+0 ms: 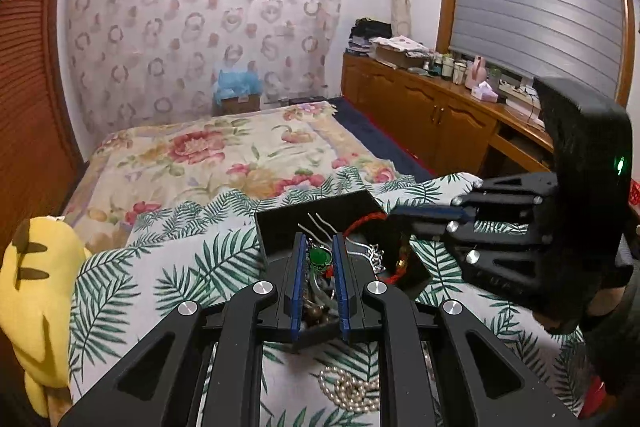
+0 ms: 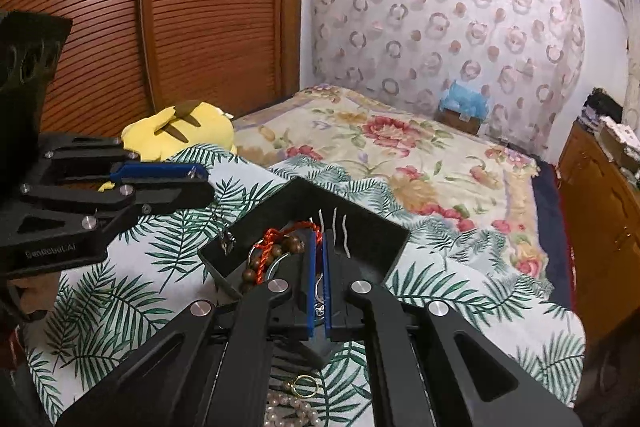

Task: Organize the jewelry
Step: 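Drop the red string bracelet into the black box with the right while the left carries the green-stone ring, then lower the green-stone ring into the black box and open the left gripper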

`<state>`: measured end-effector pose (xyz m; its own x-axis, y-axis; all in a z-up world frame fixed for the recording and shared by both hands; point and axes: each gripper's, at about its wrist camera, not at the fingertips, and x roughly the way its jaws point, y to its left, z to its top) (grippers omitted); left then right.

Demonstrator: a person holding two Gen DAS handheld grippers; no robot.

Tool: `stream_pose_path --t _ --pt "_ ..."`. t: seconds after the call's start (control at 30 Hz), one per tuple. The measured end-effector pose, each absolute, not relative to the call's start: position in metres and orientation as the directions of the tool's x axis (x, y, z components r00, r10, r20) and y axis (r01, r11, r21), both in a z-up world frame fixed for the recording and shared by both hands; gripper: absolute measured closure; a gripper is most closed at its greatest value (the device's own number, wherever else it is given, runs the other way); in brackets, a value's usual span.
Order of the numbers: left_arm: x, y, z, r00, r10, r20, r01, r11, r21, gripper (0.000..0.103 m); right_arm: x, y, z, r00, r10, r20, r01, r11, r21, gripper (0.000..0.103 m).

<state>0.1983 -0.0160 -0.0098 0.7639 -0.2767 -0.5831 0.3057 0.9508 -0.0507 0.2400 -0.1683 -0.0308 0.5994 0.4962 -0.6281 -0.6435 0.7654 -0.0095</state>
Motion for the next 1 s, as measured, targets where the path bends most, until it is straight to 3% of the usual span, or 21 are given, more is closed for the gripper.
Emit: stream_pose_path --t 0.2,0.83,0.9,0.93,1.0 --pt "0.216 -0.020 -0.015 0.753 -0.275 -0.598 0.310 0.950 -0.047 0.091 0.247 -0.165 -0.049 0.574 0.478 -0.665 -0.651 0.759 -0.015 0.097" --pt "0.232 -0.029 -0.021 0.741 -0.278 -0.611 0.319 0.947 -0.044 0.090 0.234 -0.191 -0.039 0.605 0.477 -0.638 -0.610 0.792 0.015 0.096" --pt "0.232 -0.028 -0.022 0.743 -0.270 -0.613 0.312 0.949 -0.041 0.080 0.231 -0.195 -0.038 0.606 0.477 -0.637 -0.606 0.795 0.019 0.096" --pt "0.231 -0.027 -0.022 0.746 -0.264 -0.611 0.307 0.951 -0.037 0.070 0.227 -0.197 -0.038 0.605 0.477 -0.637 -0.604 0.796 0.023 0.096" --pt "0.225 -0.024 -0.021 0.752 -0.263 -0.605 0.303 0.952 -0.037 0.068 0.221 -0.202 -0.039 0.604 0.474 -0.640 -0.599 0.800 0.028 0.096"
